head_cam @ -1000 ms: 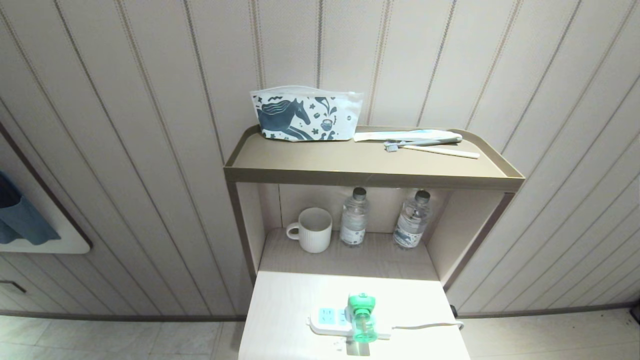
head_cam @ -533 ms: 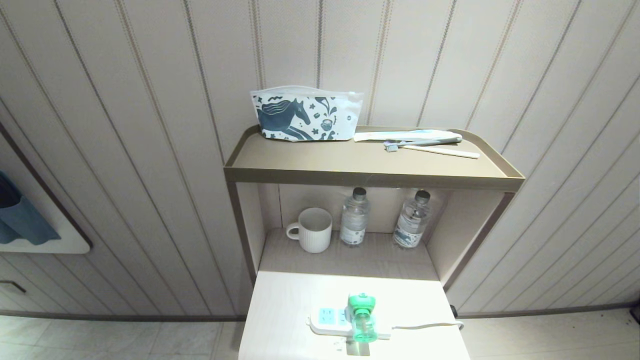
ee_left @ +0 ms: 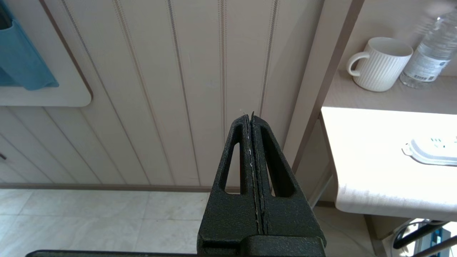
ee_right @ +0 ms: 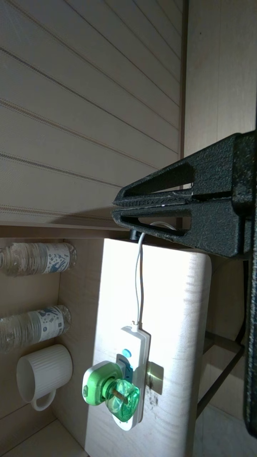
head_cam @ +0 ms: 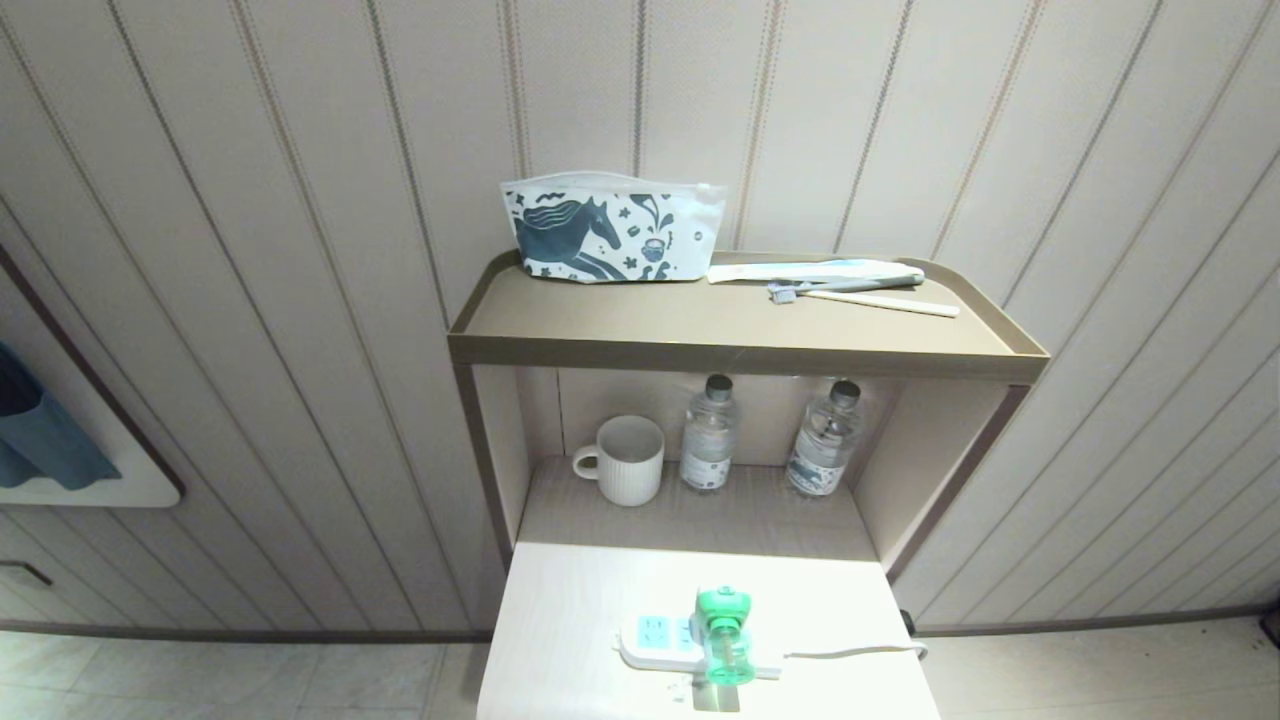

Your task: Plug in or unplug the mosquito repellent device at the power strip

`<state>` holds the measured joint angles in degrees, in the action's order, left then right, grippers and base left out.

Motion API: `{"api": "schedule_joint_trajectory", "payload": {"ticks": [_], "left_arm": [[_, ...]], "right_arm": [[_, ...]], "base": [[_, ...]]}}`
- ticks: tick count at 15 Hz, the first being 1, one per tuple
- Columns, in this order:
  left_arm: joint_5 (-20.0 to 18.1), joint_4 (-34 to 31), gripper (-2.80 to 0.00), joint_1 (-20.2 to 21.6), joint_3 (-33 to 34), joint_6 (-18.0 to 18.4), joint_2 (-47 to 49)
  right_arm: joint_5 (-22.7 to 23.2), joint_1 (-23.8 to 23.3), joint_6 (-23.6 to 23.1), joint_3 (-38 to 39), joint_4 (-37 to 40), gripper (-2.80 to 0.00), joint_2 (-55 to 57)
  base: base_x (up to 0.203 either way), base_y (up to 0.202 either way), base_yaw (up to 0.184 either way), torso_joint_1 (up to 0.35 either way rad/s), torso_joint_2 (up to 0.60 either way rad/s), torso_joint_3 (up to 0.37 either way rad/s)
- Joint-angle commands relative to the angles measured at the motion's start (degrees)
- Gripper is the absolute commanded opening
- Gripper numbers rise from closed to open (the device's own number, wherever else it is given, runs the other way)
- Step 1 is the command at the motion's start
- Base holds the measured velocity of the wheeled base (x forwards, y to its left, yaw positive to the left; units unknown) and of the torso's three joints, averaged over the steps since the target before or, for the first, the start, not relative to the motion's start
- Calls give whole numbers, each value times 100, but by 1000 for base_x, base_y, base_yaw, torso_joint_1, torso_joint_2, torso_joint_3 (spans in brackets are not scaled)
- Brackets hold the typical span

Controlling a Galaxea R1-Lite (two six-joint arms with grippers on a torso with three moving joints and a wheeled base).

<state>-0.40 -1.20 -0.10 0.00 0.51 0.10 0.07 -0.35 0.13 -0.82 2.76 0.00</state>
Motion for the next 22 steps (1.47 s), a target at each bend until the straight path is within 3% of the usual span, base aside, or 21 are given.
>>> {"api": "schedule_joint_trajectory", "payload": {"ticks": [1,6,9,15,18,22], "left_arm": [[-4,-3,-280,1,0,-7,10],[40,-12,-280,1,0,116,17],[-118,-73,-280,10,-26,836,17],[-140,-65,-280,4,-56,851,-10],[-125,-138,-280,2,-885,740,252],[-163,-220,-280,3,-2164,428,1851]], "right_arm": [[1,0,13,3,6,-280,18],[1,0,4,3,6,-280,18],[1,0,-49,-24,-3,-280,18],[1,0,-49,-24,-3,-280,18],[-7,0,-49,-24,4,-280,18],[-7,0,-67,-41,41,-280,18]], "base": [[0,0,0,0,0,0],[0,0,0,0,0,0],[0,0,0,0,0,0],[0,0,0,0,0,0],[0,0,0,0,0,0],[0,0,0,0,0,0]]}}
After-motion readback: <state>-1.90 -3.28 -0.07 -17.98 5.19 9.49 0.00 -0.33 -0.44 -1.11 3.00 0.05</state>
